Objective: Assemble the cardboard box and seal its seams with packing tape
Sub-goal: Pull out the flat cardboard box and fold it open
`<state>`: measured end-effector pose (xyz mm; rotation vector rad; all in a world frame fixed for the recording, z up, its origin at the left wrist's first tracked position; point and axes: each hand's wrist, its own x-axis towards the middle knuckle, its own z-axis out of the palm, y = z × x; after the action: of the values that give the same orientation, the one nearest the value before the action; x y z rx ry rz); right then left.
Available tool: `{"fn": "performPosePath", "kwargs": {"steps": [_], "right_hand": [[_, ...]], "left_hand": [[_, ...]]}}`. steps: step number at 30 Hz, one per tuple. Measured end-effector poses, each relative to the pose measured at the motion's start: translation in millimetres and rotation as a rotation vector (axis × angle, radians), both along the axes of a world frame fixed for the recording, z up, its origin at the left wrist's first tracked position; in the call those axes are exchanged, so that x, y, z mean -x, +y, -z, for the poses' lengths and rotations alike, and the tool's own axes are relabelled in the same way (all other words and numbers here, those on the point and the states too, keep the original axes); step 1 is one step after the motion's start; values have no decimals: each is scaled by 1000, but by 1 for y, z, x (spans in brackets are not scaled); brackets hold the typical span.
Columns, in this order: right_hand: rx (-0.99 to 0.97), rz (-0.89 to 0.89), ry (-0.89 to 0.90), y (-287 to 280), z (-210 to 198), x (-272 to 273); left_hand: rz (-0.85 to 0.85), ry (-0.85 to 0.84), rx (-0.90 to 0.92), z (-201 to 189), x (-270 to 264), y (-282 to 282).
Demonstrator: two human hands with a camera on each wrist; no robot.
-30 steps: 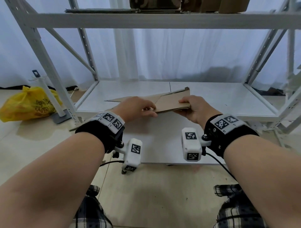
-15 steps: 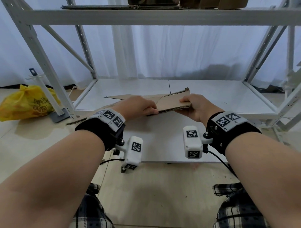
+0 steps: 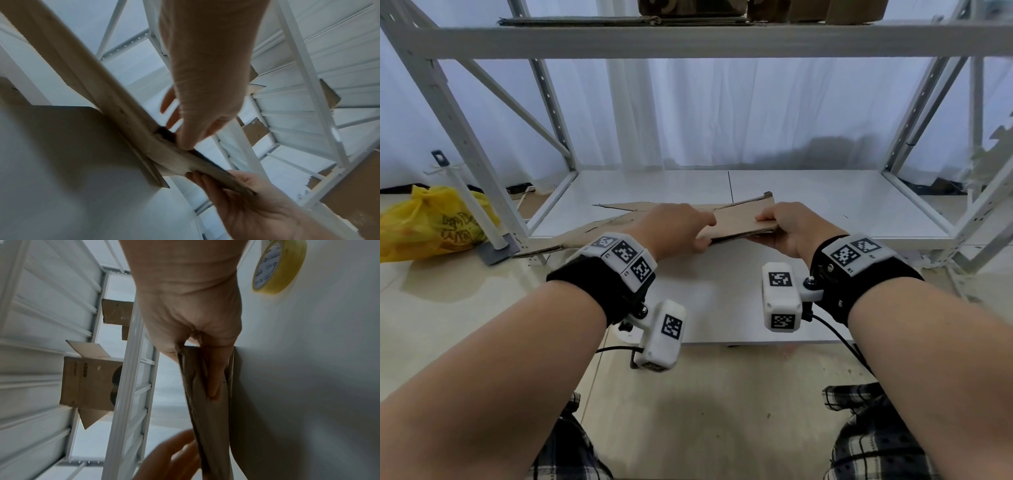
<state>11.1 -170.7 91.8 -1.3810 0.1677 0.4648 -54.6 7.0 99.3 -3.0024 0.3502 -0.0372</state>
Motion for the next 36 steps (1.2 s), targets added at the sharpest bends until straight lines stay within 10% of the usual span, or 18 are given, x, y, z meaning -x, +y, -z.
{"fn": "performPosePath", "kwargs": {"steps": [5, 11, 20, 30, 36], "right_hand": [[82, -9, -40, 6, -2, 4], [-89, 53, 12, -3, -13, 2], [9, -4, -51, 7, -21, 22], [-57, 133, -285, 7, -165, 22], [154, -134, -749, -5, -237, 47]], "left_hand": [[-38, 230, 23, 2, -4, 1], [25, -25, -200, -5, 1, 5], [-169, -159, 3, -21, -2, 10], [-75, -452, 8, -149, 7, 22], [-81, -675, 256, -241, 33, 27]]}}
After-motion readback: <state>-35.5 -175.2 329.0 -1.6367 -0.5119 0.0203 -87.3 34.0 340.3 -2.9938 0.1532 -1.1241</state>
